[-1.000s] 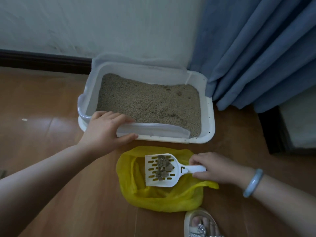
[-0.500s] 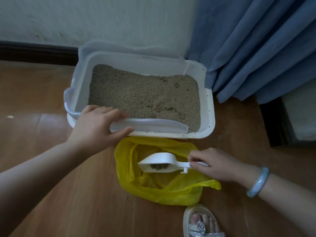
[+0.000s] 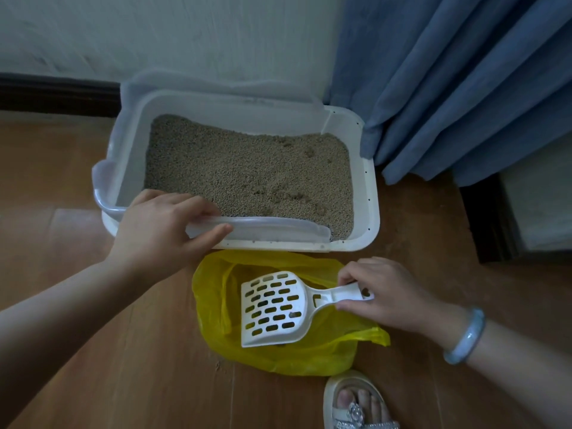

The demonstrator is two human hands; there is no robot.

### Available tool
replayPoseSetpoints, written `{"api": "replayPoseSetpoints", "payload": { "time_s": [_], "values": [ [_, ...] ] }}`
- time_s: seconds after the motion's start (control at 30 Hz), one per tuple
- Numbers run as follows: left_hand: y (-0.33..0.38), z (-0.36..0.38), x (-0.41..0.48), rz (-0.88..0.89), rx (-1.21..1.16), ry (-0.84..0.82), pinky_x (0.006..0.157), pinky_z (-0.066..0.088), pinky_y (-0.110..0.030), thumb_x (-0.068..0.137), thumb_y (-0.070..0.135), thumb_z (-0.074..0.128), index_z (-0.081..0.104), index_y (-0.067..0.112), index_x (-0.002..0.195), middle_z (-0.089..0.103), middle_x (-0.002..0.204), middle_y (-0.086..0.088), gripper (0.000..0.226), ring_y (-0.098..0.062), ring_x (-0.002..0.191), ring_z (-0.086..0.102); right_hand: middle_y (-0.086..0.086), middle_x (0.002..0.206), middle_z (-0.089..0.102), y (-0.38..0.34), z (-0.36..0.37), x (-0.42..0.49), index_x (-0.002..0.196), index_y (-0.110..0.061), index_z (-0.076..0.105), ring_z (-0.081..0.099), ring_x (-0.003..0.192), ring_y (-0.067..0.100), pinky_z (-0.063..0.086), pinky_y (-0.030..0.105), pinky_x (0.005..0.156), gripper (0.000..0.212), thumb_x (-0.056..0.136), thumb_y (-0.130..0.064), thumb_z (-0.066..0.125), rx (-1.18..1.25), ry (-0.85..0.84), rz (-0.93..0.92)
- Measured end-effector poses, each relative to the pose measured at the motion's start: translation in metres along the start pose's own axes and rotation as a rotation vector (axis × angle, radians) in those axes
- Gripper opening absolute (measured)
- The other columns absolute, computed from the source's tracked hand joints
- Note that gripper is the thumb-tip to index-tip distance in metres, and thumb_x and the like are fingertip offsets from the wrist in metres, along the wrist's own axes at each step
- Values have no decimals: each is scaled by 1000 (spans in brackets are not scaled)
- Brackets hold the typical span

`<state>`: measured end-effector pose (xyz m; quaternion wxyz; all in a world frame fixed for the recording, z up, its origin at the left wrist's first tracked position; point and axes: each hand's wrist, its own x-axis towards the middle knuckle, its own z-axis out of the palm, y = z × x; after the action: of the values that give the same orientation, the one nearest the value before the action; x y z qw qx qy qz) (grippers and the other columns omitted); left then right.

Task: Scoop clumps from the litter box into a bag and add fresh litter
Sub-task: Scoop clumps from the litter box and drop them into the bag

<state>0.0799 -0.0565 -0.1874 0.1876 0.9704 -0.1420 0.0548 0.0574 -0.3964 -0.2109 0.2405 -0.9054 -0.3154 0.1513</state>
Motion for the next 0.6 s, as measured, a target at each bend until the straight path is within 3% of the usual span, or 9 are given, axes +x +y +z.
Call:
{"api": "replayPoseSetpoints", "payload": {
  "time_s": [0.13, 0.3, 0.47, 0.6],
  "values": [
    [0, 0, 3, 6, -3, 9, 73, 42, -36, 82, 59, 46, 66, 22, 82, 66, 74, 8, 41, -19, 69, 63, -16, 82, 64, -7, -9, 5, 92, -30, 55, 59, 76, -1, 45, 20, 72, 29, 73, -51, 65, 93, 63, 22],
    [0, 1, 8, 1, -4, 15, 73, 42, -36, 82, 57, 46, 66, 23, 80, 65, 72, 8, 40, -20, 68, 63, -14, 86, 69, -17, -20, 15, 103, -35, 55, 64, 85, -3, 52, 23, 76, 40, 69, -52, 69, 271, 100, 88],
    [-3, 1, 12, -6, 14, 36, 71, 39, -32, 86, 50, 46, 66, 22, 81, 66, 73, 7, 35, -19, 67, 63, -4, 81, 73, -18, -27, 27, 99, -27, 61, 67, 78, 1, 50, 18, 75, 35, 70, -33, 80, 554, 43, 199],
    [-7, -1, 14, 3, 12, 41, 68, 44, -34, 86, 47, 48, 68, 19, 80, 67, 73, 5, 35, -19, 64, 63, 2, 77, 72, -18, -36, 38, 102, -22, 62, 64, 69, 6, 47, 17, 65, 34, 70, -29, 73, 829, -54, 302]
  ]
}}
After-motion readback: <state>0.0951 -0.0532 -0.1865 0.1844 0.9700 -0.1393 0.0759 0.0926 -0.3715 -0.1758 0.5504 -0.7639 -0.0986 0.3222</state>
